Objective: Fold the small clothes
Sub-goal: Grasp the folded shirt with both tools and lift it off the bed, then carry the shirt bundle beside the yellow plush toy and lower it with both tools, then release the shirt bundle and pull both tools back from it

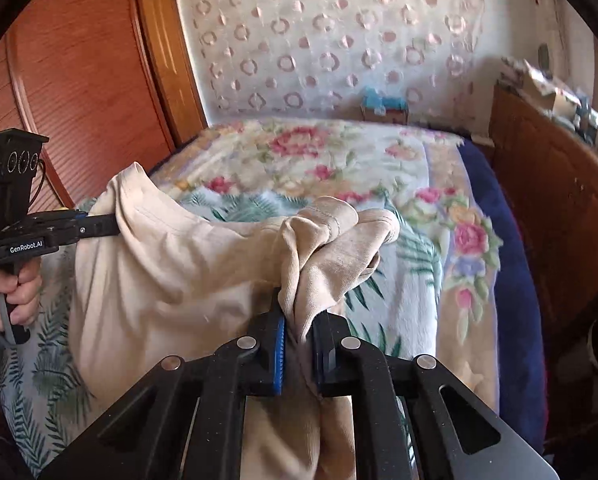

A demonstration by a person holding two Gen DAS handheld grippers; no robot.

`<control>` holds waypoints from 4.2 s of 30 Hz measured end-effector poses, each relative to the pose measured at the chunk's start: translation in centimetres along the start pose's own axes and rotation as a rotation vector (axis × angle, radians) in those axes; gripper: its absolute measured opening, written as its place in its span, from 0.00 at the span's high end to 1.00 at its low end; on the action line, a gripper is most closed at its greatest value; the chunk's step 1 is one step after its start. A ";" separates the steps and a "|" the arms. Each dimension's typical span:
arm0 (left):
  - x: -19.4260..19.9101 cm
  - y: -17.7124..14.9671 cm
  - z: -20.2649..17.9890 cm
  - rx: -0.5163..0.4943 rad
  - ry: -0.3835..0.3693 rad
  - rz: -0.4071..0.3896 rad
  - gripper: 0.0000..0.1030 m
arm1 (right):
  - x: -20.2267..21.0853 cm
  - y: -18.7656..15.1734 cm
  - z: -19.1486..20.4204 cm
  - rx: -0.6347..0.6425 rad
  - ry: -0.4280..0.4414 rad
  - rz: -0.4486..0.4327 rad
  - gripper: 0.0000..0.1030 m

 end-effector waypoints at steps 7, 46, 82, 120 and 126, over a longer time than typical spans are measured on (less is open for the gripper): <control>7.5 -0.6 3.2 0.029 0.087 -0.112 0.88 | 1.3 2.6 6.4 0.109 0.082 -0.086 0.90; 23.4 -22.7 21.8 0.555 0.611 -0.157 0.56 | -26.7 13.3 38.1 0.510 0.310 0.069 0.55; 17.3 -20.4 18.7 0.352 0.519 0.067 0.22 | -27.1 14.3 28.8 0.352 0.251 0.017 1.00; 16.4 -19.4 14.6 0.177 0.444 0.091 0.93 | -33.9 14.0 27.6 -0.119 0.497 0.418 0.55; 17.5 -18.8 14.0 0.187 0.445 0.047 0.93 | -32.3 16.6 30.2 -0.020 0.598 0.296 0.86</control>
Point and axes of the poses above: each gripper's, at about its wrist camera, not at the fingertips, and x roughly against the way its jaws point, z to its left, y to its top, the point moved 6 cm from there along -x, roughly the way its jaws point, and after that the axes turned 9 degrees about -x, right-handed, at the moved point
